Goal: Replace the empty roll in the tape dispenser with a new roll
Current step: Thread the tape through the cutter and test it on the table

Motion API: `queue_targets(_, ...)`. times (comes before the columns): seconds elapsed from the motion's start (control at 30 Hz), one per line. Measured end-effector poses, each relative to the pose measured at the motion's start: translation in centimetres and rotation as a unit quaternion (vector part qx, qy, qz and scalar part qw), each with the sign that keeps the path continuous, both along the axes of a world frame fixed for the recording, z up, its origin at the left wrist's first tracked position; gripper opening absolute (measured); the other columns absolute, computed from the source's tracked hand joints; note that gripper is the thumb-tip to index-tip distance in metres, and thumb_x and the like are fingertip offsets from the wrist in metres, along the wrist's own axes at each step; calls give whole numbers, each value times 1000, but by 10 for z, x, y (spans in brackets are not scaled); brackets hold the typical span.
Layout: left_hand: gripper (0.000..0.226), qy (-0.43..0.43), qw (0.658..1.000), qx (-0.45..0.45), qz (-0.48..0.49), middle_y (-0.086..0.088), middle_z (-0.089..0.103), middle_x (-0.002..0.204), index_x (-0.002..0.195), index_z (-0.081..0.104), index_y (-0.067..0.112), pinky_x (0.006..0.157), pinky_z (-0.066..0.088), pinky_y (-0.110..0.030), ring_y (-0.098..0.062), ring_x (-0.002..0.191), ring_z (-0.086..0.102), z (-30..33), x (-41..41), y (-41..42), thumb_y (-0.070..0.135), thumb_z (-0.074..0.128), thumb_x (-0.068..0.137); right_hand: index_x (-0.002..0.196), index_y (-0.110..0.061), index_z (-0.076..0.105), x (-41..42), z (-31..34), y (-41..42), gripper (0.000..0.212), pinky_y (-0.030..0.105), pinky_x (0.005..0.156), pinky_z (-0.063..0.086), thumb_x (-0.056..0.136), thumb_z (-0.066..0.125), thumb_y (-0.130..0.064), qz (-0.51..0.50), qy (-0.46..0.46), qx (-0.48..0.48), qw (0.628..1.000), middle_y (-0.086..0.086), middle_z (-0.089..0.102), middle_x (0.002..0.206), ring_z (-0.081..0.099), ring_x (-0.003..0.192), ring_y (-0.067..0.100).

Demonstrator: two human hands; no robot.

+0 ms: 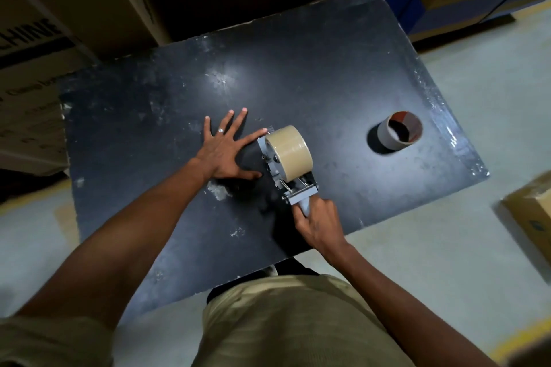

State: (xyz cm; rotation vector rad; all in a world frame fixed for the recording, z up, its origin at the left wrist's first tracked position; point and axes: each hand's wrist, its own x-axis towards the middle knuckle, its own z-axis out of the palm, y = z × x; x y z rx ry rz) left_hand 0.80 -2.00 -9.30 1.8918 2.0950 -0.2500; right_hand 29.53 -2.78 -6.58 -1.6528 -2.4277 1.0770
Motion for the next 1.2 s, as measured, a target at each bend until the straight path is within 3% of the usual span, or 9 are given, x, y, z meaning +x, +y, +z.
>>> queue_targets(0.13, 138, -60, 996, 24, 55, -6, -27, 167, 154, -22, 47, 115, 0, -76, -37, 156, -8, 3, 10, -9, 95, 60, 53, 92, -4, 64, 0, 0, 0, 31, 32, 66, 43, 96, 62, -34, -11, -13, -11, 1000, 19, 71, 88, 68, 80, 37)
queue_targets(0.27, 119, -35, 999, 10, 21, -6, -33, 164, 155, 3, 54, 113, -4, -78, -40, 154, -19, -9, 20, -28, 100, 49, 55, 96, -4, 65, -1, 3, -1, 30, 30, 68, 42, 96, 63, -33, -15, -8, -22, 1000, 17, 72, 91, 69, 83, 35)
queue_targets(0.33, 122, -31, 999, -12, 29, -6, -36, 163, 153, 8, 55, 112, -9, -78, -39, 153, -24, -11, 21, -27, 104, 46, 49, 95, -2, 66, -2, 2, -1, 31, 33, 68, 45, 95, 64, -33, -21, -9, -17, 1000, 21, 72, 92, 69, 84, 40)
queue_targets(0.47, 127, -35, 998, -37, 44, -4, -41, 160, 152, 5, 57, 112, -12, -77, -38, 151, -28, -10, 21, -23, 106, 47, 42, 95, 0, 66, -3, 2, -2, 36, 43, 76, 54, 92, 64, -36, -35, -13, -17, 999, 26, 72, 94, 67, 88, 45)
queue_targets(0.8, 125, -33, 996, -66, 46, -2, -42, 160, 152, 7, 58, 111, -11, -78, -38, 151, -29, -2, 22, -21, 106, 47, 43, 91, 1, 66, 0, 1, -9, 35, 44, 73, 50, 91, 63, -33, -43, -11, -13, 999, 27, 71, 91, 65, 88, 48)
queue_targets(0.97, 124, -45, 995, -82, 44, -3, -45, 158, 145, -13, 66, 110, -11, -80, -39, 149, -32, 1, 24, -21, 105, 47, 44, 97, 1, 65, 17, 1, -21, 33, 39, 74, 44, 94, 63, -32, -36, -9, -15, 999, 26, 70, 97, 63, 92, 46)
queue_targets(1.1, 114, -57, 995, -74, 41, -6, -45, 158, 144, -16, 68, 109, -13, -80, -43, 147, -35, 3, 29, -25, 98, 53, 58, 92, 2, 64, 30, 8, -32, 28, 32, 68, 36, 95, 65, -26, -43, 2, -22, 999, 22, 67, 87, 63, 84, 43)
queue_targets(1.2, 104, -55, 996, -63, 30, -7, -45, 158, 146, -14, 67, 109, -9, -81, -49, 144, -36, -2, 39, -34, 94, 49, 68, 80, -9, 53, 42, 8, -43, 25, 30, 63, 36, 94, 68, -24, -45, 5, -23, 999, 8, 56, 75, 57, 67, 31)
